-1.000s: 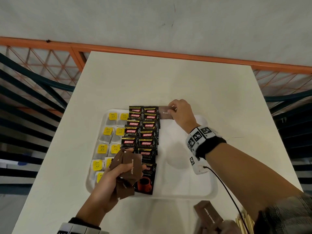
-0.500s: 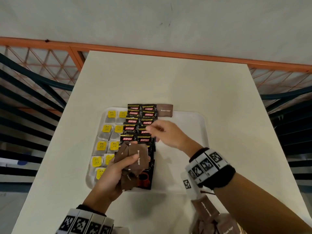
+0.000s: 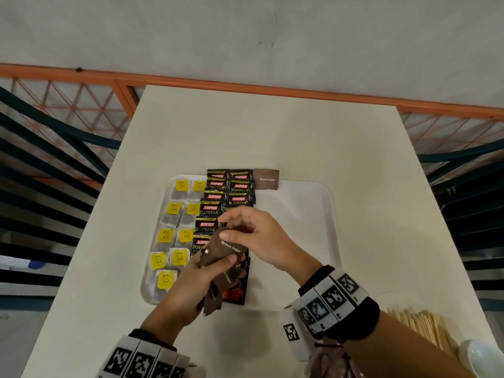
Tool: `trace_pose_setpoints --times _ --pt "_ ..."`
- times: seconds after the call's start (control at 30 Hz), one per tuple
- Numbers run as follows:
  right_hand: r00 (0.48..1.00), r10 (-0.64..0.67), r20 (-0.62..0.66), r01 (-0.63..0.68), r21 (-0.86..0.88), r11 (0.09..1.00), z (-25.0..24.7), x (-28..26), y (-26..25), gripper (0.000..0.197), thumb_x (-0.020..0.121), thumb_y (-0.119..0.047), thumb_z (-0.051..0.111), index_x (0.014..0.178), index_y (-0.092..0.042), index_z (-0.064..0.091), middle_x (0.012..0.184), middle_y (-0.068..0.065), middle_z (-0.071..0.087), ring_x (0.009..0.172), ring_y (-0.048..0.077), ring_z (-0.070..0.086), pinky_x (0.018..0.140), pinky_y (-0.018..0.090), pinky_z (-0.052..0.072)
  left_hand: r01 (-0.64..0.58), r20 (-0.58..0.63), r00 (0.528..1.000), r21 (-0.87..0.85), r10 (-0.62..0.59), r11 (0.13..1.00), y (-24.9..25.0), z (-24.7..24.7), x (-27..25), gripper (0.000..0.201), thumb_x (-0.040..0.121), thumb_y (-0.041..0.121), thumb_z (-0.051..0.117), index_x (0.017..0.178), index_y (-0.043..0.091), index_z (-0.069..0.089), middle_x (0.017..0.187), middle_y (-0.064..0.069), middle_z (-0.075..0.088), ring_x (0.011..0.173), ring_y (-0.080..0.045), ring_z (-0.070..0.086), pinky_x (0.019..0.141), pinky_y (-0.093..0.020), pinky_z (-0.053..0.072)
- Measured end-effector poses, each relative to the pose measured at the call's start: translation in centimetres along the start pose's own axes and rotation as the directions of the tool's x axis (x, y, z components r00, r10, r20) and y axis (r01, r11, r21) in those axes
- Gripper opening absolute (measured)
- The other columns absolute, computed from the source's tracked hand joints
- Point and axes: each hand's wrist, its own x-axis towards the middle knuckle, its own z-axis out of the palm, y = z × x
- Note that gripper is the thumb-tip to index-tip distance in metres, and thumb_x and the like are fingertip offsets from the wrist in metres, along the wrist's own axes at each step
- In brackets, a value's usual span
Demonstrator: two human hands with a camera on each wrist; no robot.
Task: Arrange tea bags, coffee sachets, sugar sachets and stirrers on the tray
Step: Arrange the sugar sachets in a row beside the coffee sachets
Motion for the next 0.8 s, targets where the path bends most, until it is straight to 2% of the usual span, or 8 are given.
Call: trace_pose_setpoints --times 0.17,0.3,0.4,0.5,0.57,0.67,0.7,0.8 --pt "0.995 0.058 -0.079 -0.058 -0.001 0.998 0.4 -0.5 0.4 0.029 0.082 -0.025 0.068 0.108 -0.023 0.055 0.095 -0.010 0.060 0.087 -0.001 0.057 0.069 0.011 0.048 0.004 -0.050 0.999 -0.097 -0.008 0.995 -0.1 0.0 0.3 0.017 0.082 0.015 0.060 0.097 0.010 0.067 0.081 -0.012 0.072 0.070 -0.022 0.070 0.058 -0.030 0.054" --pt "0.994 0.108 -0.026 -0.109 -0.029 0.994 0.2 -1.0 1.7 0.015 0.085 -0.025 0.065 0.097 -0.018 0.060 0.087 -0.010 0.061 0.078 0.000 0.055 0.070 0.011 0.045 0.032 -0.042 0.998 -0.154 -0.038 0.988 -0.1 -0.4 0.3 0.020 0.082 0.011 0.059 0.101 0.009 0.066 0.079 -0.013 0.072 0.064 -0.019 0.069 0.051 -0.025 0.054" --pt "0.992 0.110 -0.068 -0.106 0.061 0.993 -0.1 -0.8 1.9 0.010 0.087 -0.015 0.061 0.097 -0.015 0.060 0.087 -0.004 0.061 0.077 0.005 0.056 0.068 0.013 0.046 0.068 0.012 0.998 -0.246 -0.067 0.967 -0.1 -0.5 0.2 0.036 0.076 0.012 0.061 0.111 0.003 0.061 0.091 -0.023 0.067 0.069 -0.024 0.068 0.054 -0.026 0.056" --pt "0.980 0.117 -0.159 -0.098 0.123 0.988 -1.5 0.3 1.8 0.015 0.087 -0.009 0.060 0.101 -0.009 0.062 0.086 0.002 0.065 0.072 0.010 0.060 0.058 0.014 0.049 0.079 0.060 0.996 -0.390 -0.060 0.917 -0.1 -1.0 0.3 0.061 0.057 0.013 0.078 0.115 0.004 0.059 0.101 -0.024 0.064 0.075 -0.032 0.067 0.062 -0.030 0.057" --pt "0.957 0.120 -0.265 -0.108 0.059 0.992 -3.5 1.6 2.2 0.019 0.086 -0.009 0.062 0.105 -0.006 0.063 0.091 0.007 0.067 0.072 0.015 0.061 0.063 0.018 0.052 0.074 0.076 0.996 -0.443 -0.045 0.893 -0.2 -1.6 0.5 0.079 0.039 0.017 0.086 0.114 0.007 0.062 0.109 -0.024 0.064 0.083 -0.036 0.067 0.067 -0.035 0.058" --pt "0.913 0.109 -0.393 -0.147 -0.067 0.987 -6.7 3.7 3.2 0.022 0.087 -0.010 0.060 0.109 -0.010 0.063 0.102 0.010 0.067 0.081 0.020 0.064 0.082 0.029 0.054 0.078 0.099 0.995 -0.486 -0.033 0.870 0.0 -2.4 0.6 0.077 0.035 0.016 0.085 0.109 0.007 0.066 0.110 -0.025 0.065 0.088 -0.039 0.067 0.069 -0.037 0.058" --pt "0.903 0.102 -0.417 -0.164 -0.116 0.980 -7.8 4.3 3.5 0.022 0.089 -0.010 0.059 0.110 -0.011 0.063 0.103 0.010 0.067 0.080 0.019 0.064 0.082 0.023 0.053 0.076 0.099 0.995 -0.492 -0.031 0.867 0.0 -2.5 0.6 0.075 0.037 0.015 0.084 0.109 0.007 0.067 0.108 -0.025 0.065 0.090 -0.040 0.067 0.069 -0.038 0.058" --pt "0.883 0.065 -0.464 -0.217 -0.283 0.934 -10.1 5.6 3.9 0.019 0.090 -0.012 0.057 0.107 -0.012 0.066 0.097 0.006 0.068 0.077 0.015 0.061 0.060 0.000 0.041 0.056 0.086 0.996 -0.492 -0.016 0.869 0.1 -2.7 0.4 0.055 0.060 0.013 0.066 0.114 0.006 0.064 0.105 -0.027 0.066 0.091 -0.040 0.067 0.067 -0.037 0.059"
